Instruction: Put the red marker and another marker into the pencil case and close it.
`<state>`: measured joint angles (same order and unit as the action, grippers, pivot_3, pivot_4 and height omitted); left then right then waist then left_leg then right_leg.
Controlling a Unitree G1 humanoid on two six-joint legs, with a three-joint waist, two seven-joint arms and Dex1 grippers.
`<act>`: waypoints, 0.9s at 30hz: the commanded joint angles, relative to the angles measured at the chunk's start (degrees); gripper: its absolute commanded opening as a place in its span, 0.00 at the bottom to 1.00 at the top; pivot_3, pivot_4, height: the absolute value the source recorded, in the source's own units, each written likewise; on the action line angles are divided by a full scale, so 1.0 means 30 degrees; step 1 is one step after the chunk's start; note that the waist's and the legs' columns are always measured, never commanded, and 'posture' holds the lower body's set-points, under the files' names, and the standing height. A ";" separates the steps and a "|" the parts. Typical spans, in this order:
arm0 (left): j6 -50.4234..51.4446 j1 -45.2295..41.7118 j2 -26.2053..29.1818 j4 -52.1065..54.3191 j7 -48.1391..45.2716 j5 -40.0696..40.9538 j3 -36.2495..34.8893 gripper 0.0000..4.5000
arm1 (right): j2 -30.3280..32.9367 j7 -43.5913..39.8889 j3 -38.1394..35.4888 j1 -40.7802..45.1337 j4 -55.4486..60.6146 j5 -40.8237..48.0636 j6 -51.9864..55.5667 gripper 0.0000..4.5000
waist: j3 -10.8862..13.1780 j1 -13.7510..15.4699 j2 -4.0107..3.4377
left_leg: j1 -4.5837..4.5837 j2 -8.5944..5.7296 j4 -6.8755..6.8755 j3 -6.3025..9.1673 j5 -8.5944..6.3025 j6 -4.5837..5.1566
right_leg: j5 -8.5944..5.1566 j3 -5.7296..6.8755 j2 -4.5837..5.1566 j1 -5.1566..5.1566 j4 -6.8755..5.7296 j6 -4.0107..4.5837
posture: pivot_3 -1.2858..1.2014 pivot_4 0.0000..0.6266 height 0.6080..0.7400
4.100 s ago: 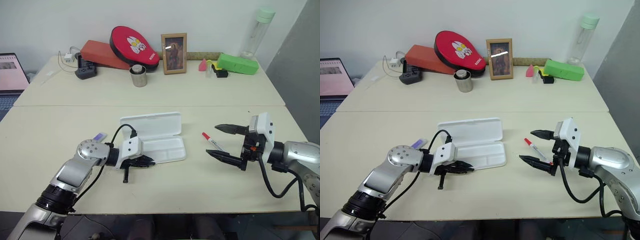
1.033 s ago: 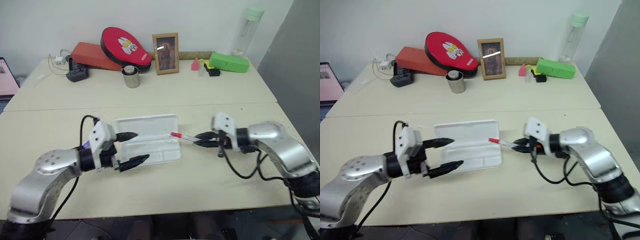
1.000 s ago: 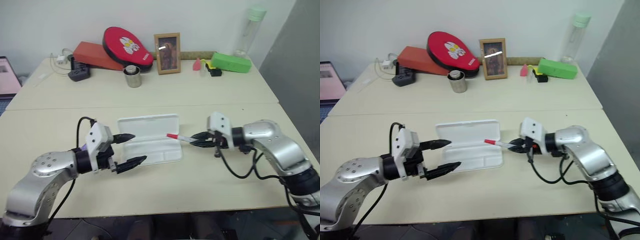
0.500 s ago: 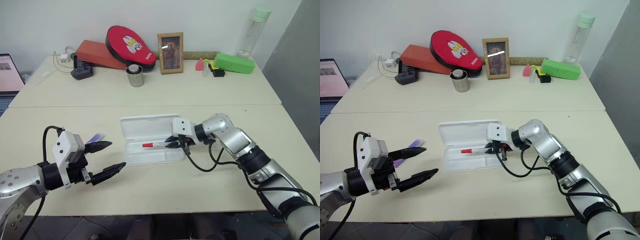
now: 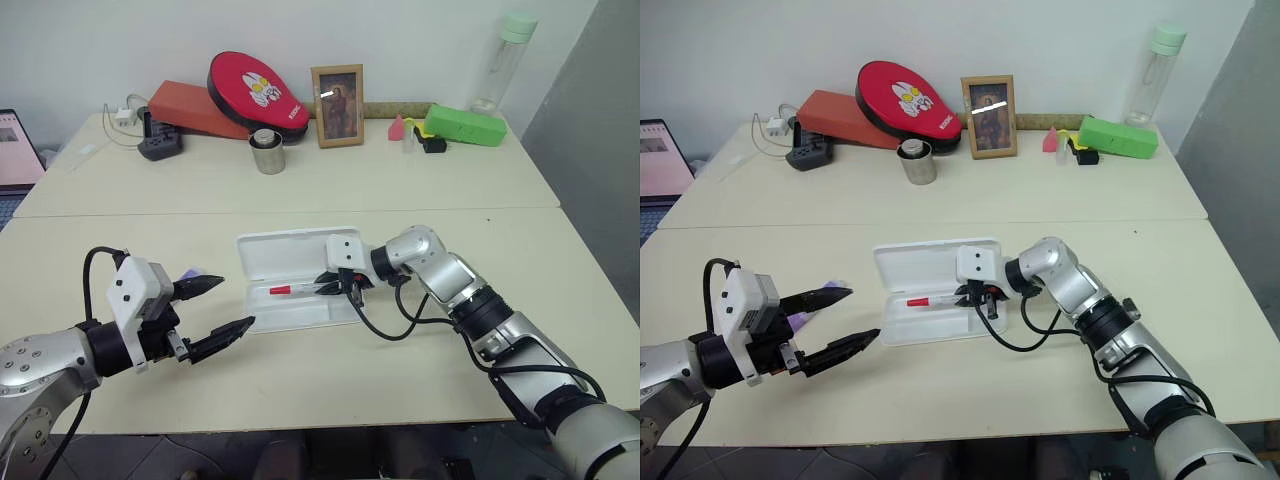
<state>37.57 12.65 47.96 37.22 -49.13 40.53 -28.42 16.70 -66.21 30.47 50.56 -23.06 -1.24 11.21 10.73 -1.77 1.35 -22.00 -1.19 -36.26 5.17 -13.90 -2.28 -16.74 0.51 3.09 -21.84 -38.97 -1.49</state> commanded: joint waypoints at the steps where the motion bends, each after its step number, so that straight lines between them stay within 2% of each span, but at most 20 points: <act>1: 0.0080 -0.0222 0.0162 0.0558 0.0123 0.0518 -0.0002 1.00 | -0.0118 -0.0123 -0.0682 0.0560 0.0251 0.0033 -0.0279 0.22 | 0.0000 0.0002 0.0000 | -0.0001 -0.0002 0.0000 -0.0001 0.0000 0.0000 | 0.0000 0.0000 0.0000 0.0000 0.0001 0.0000 | 0.52 0.24 1.00; 2: 0.0090 -0.0253 0.0164 0.0564 0.0140 0.0519 0.0010 1.00 | -0.0085 -0.0224 -0.0713 0.0539 0.0419 0.0104 -0.0230 0.24 | 0.0000 0.0002 0.0000 | -0.0001 -0.0002 0.0001 -0.0004 0.0000 -0.0001 | 0.0000 0.0001 0.0001 0.0000 0.0001 0.0000 | 0.52 0.24 1.00; 10: 0.0151 -0.0435 0.0055 0.0499 0.0295 0.0388 0.0265 1.00 | 0.0089 -0.0496 -0.1090 0.0345 0.1554 0.0401 0.0322 0.69 | 0.0001 0.0005 -0.0001 | 0.0000 0.0000 0.0010 -0.0010 0.0000 0.0000 | 0.0000 0.0001 0.0000 -0.0009 0.0000 0.0000 | 0.52 0.24 1.00; 15: -0.0091 -0.0256 -0.0122 -0.0466 0.0790 -0.0498 0.0438 1.00 | 0.0570 -0.1592 -0.2222 -0.0335 0.4709 0.2355 0.2243 0.98 | 0.0002 0.0013 -0.0004 | -0.0004 0.0001 0.0019 -0.0010 0.0000 0.0000 | 0.0000 -0.0001 0.0002 -0.0023 0.0000 0.0000 | 0.52 0.24 1.00; 20: -0.0829 -0.0251 -0.0276 -0.2728 0.1102 -0.1864 0.0491 1.00 | 0.1283 -0.2278 -0.3277 -0.1381 0.8483 0.4950 0.4996 0.99 | 0.0003 0.0031 -0.0004 | -0.0005 0.0003 0.0038 0.0005 -0.0001 0.0001 | 0.0000 -0.0001 0.0010 -0.0027 0.0004 0.0000 | 0.52 0.24 1.00; 27: -0.2353 -0.2219 0.0463 -0.8879 0.0989 -0.3960 0.0481 1.00 | 0.2172 -0.1156 -0.5240 -0.2748 1.1834 0.7812 0.8114 0.99 | 0.0004 0.0038 -0.0006 | -0.0006 -0.0001 0.0049 0.0007 -0.0002 0.0003 | 0.0002 0.0019 0.0008 -0.0045 -0.0001 0.0004 | 0.52 0.24 1.00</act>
<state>32.73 7.64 47.75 14.02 -45.65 30.29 -26.37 22.59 -70.88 16.94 42.95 9.02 19.52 33.57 10.74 -1.66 1.33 -22.03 -1.19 -36.11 5.20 -13.91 -2.27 -16.74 0.58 3.12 -21.98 -38.97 -1.48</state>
